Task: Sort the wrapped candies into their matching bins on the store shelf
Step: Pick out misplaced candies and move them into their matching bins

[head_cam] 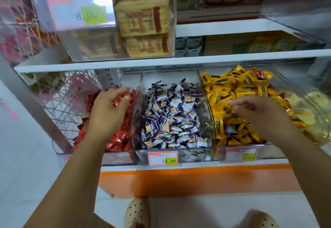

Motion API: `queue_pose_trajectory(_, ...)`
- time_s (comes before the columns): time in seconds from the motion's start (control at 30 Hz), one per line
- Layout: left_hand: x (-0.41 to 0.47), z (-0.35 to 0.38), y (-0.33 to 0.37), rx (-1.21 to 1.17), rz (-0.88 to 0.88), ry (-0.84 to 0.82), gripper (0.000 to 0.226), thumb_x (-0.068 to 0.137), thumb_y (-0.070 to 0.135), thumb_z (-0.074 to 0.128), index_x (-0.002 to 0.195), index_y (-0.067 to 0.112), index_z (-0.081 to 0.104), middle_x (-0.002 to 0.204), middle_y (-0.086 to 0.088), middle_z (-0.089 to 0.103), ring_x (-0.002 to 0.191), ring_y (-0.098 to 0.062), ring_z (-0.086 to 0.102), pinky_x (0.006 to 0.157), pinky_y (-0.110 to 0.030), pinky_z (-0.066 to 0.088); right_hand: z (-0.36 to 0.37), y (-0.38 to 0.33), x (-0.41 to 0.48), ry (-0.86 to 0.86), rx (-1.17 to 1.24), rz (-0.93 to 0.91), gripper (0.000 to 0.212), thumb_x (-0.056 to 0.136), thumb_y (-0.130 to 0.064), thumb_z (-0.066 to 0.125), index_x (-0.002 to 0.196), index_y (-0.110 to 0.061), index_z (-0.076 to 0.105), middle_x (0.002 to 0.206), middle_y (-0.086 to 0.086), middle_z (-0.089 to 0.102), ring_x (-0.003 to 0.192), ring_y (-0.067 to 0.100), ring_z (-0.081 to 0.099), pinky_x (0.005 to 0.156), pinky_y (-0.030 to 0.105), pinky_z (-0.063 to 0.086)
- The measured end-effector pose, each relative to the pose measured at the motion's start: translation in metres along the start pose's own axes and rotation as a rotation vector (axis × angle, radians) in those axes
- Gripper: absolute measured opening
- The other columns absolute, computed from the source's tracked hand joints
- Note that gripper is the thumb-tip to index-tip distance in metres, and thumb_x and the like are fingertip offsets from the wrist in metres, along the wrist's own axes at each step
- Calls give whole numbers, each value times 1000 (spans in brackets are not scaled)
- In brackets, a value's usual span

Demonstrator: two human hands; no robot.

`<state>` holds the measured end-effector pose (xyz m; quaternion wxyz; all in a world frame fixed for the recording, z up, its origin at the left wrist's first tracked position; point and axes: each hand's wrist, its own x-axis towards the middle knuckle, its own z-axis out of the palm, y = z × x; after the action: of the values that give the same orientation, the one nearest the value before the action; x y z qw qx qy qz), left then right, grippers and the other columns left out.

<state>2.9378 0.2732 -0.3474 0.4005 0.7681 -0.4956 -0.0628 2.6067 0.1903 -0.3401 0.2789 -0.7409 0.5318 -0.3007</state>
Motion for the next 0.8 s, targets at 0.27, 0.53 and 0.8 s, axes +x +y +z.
queue_pose_trajectory(0.27, -44, 59, 83, -91, 373, -311, 29, 94, 31, 58, 122, 35, 61, 137, 23, 44, 128, 7, 31, 107, -10, 19, -3, 11, -14, -348, -352, 3, 36, 87, -22, 69, 122, -24, 63, 98, -17, 57, 85, 2, 51, 65, 13, 38)
queue_pose_trajectory(0.53, -54, 112, 110, 71, 539, -490, 48, 91, 46, 55, 137, 37, 48, 150, 20, 31, 136, -2, 14, 112, -22, 8, 6, 26, 6, -168, -215, 2, 14, 92, -18, 61, 100, -26, 70, 91, -16, 61, 88, 8, 55, 65, 10, 40)
queue_pose_trajectory(0.8, -45, 127, 113, 87, 483, -483, 42, 91, 35, 60, 133, 36, 52, 152, 15, 28, 137, -4, 10, 113, -29, 8, -4, 28, 0, -297, -338, -46, 28, 96, -19, 52, 118, -30, 64, 102, -10, 59, 84, 1, 53, 68, 16, 44)
